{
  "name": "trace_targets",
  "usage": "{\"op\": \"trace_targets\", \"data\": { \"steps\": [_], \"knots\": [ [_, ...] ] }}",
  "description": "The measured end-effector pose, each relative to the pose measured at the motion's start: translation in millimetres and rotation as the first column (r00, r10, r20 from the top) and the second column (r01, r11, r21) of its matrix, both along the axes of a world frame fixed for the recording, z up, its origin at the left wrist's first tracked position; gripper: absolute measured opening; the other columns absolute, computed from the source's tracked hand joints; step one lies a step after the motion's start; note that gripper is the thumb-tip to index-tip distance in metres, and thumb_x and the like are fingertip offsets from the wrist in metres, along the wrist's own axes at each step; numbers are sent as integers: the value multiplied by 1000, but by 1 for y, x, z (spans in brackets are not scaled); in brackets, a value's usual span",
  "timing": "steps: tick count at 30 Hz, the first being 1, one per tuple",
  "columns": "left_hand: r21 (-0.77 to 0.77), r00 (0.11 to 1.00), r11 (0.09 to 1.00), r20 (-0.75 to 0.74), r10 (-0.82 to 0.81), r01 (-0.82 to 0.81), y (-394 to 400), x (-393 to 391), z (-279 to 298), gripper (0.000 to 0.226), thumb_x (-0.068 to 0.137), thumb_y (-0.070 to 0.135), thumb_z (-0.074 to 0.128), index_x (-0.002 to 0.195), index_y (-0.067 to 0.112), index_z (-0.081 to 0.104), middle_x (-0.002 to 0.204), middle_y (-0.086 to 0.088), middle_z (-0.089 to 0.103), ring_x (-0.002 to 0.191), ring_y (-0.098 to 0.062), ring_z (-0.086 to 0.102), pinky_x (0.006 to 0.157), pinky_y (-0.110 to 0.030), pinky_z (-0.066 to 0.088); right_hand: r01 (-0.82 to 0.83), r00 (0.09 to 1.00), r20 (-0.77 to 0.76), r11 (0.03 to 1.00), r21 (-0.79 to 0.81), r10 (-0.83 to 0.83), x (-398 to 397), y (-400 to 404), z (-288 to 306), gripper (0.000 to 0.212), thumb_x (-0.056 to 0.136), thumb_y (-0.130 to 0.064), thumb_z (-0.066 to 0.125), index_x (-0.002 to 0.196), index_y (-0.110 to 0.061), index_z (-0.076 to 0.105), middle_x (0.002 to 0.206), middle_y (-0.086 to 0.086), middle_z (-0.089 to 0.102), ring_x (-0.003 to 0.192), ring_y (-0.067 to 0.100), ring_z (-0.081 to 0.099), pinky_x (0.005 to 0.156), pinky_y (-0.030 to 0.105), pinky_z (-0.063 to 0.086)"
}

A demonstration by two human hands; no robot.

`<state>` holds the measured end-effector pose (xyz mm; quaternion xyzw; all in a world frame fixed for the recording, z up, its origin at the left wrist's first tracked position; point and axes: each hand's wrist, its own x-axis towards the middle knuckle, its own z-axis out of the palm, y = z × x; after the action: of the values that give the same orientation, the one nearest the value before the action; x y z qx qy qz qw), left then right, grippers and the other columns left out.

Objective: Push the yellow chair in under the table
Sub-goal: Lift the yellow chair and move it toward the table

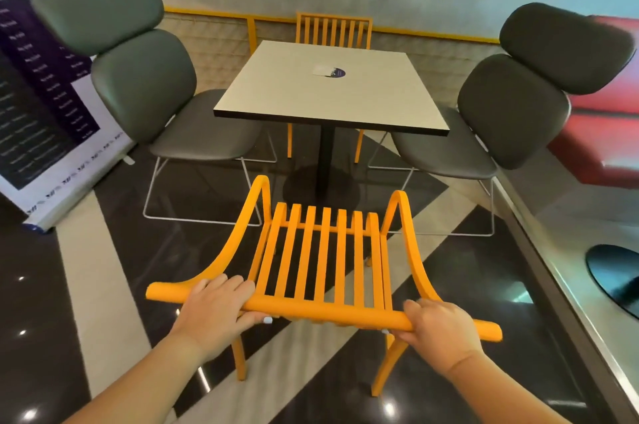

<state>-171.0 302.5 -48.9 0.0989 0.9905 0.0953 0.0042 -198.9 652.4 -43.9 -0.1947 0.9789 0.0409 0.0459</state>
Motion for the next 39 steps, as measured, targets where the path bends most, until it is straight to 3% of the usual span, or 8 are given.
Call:
{"op": "trace_targets", "data": {
  "steps": [9,19,22,27,35,37,39],
  "knots": [
    [57,998,997,47,50,-53,34,-128,7,23,83,63,43,96,45,46,87,22,48,87,-1,42,82,-26,30,-46,999,20,999,-16,47,-143,30,0,40,83,-65,41,91,-28,52,81,-9,61,74,12,59,67,28,50],
    [17,994,999,95,46,-48,44,-240,13,23,85,60,41,101,44,45,91,20,47,92,-4,40,85,-27,30,-24,1000,8,999,-21,24,-256,38,-1,37,82,-68,40,83,-32,47,71,-12,46,68,10,55,62,24,44],
    [29,997,999,73,27,-29,45,-267,13,28,84,63,40,101,42,47,92,20,47,94,-6,41,86,-28,30,19,1000,-14,1000,-4,-19,-276,37,0,36,81,-68,41,76,-33,39,68,-11,44,65,9,55,60,22,42],
    [25,1000,1000,-26,6,-5,56,-290,9,41,82,67,35,107,38,51,96,18,54,95,-8,47,84,-29,32,64,998,-20,998,-16,-65,-303,46,5,32,81,-64,48,75,-33,44,67,-12,43,69,10,56,62,23,39],
    [26,996,998,-64,65,-64,70,-293,5,55,76,76,24,101,37,55,91,18,52,89,-6,46,83,-27,34,95,995,31,995,4,-95,-316,52,7,33,79,-68,44,74,-36,38,65,-14,38,65,6,43,66,22,37],
    [132,993,987,-59,103,-94,70,-291,7,53,77,75,21,94,39,56,89,21,52,92,-4,46,89,-28,33,105,992,70,994,-43,-102,-313,53,9,39,74,-76,39,75,-37,42,65,-15,42,66,3,45,68,21,39],
    [309,938,920,-171,302,-240,70,-289,13,37,84,63,38,89,34,61,90,17,57,94,-9,50,95,-40,34,165,986,27,971,-173,-163,-309,54,14,46,71,-80,33,80,-37,48,70,-16,49,72,3,47,73,26,42]
  ]
}}
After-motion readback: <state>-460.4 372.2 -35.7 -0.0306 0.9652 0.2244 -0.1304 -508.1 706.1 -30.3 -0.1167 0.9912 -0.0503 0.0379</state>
